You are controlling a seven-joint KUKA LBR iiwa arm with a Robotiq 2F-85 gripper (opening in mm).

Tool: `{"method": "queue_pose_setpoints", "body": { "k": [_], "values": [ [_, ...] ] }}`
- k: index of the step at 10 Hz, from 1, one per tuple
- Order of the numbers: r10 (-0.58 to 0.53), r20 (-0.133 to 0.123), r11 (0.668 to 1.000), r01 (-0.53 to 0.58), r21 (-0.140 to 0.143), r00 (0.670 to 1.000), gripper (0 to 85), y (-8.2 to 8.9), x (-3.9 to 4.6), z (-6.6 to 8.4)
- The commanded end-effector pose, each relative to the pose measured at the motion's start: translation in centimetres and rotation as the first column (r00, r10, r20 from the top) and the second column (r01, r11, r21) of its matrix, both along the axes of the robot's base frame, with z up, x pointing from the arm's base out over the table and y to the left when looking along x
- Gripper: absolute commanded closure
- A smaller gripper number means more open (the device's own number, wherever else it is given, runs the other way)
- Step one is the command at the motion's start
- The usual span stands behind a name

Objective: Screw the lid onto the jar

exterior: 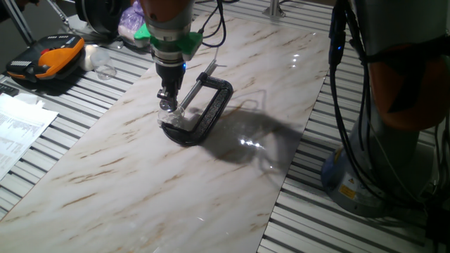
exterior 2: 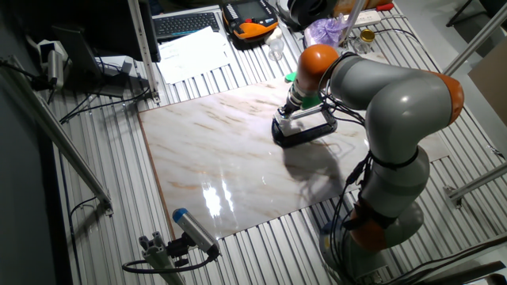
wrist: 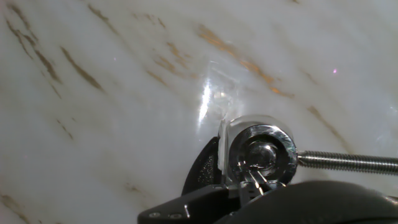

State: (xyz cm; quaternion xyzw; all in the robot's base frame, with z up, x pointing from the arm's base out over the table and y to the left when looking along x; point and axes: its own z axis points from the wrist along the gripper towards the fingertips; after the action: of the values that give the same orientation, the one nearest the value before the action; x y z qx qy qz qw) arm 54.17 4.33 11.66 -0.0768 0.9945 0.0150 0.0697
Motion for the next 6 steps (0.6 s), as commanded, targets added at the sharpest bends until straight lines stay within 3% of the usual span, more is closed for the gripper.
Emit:
{"method": "queue_pose_setpoints", "body": {
  "k": [1,6],
  "values": [
    [0.005,0.001,1.000,-0.005,-0.002,1.000,85.0,-0.38,0.12,-0.02],
    [0.021,0.009,1.000,-0.021,0.002,1.000,85.0,-1.30,0.14,-0.40]
  ]
}}
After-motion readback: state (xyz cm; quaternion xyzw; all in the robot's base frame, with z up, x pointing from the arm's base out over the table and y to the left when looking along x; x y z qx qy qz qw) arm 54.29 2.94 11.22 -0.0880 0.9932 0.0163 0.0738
